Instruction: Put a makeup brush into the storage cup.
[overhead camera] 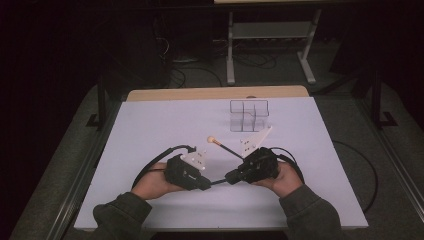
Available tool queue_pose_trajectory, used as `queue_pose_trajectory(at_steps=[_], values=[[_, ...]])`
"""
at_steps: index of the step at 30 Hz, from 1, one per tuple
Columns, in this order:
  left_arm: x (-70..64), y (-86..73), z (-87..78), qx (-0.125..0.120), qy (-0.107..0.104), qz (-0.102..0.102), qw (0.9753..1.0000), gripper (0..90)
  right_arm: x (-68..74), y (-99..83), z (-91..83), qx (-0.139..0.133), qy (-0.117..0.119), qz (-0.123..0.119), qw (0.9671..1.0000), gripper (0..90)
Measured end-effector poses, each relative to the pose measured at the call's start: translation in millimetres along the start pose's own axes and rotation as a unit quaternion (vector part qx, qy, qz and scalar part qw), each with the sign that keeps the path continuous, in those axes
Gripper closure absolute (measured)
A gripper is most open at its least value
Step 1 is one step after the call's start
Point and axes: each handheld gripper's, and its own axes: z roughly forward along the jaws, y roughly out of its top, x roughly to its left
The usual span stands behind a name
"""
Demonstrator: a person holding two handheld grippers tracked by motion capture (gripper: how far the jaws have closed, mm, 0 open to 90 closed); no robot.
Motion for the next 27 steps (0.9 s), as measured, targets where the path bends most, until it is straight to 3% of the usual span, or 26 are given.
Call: queue_pose_trajectory(at_steps=[4, 8, 14, 18, 27], values=[[-1.0, 1.0, 2.7, 0.006, 0.000, 0.005, 1.0000, 84.3, 1.0, -0.1, -0.1, 0.002, 0.000, 0.002, 1.0000, 83.1], [-1.8, -0.1, 3.2, -0.003, 0.003, 0.003, 1.0000, 84.5, 0.1, -1.1, -0.7, -0.001, 0.003, 0.008, 1.0000, 82.3], [-2.0, -2.3, 3.5, -0.010, 0.005, 0.002, 0.9999, 84.6, -2.5, -3.8, -4.3, -0.019, -0.002, 0.021, 0.9996, 68.6], [-2.0, -4.0, 4.8, -0.017, 0.005, -0.010, 0.9998, 84.6, -3.3, -7.9, -7.4, -0.031, -0.005, 0.028, 0.9991, 66.1], [-1.3, -6.0, -0.3, -0.027, 0.013, -0.009, 0.9995, 84.6, -4.4, -15.8, -11.9, -0.041, -0.008, 0.039, 0.9984, 63.7]])
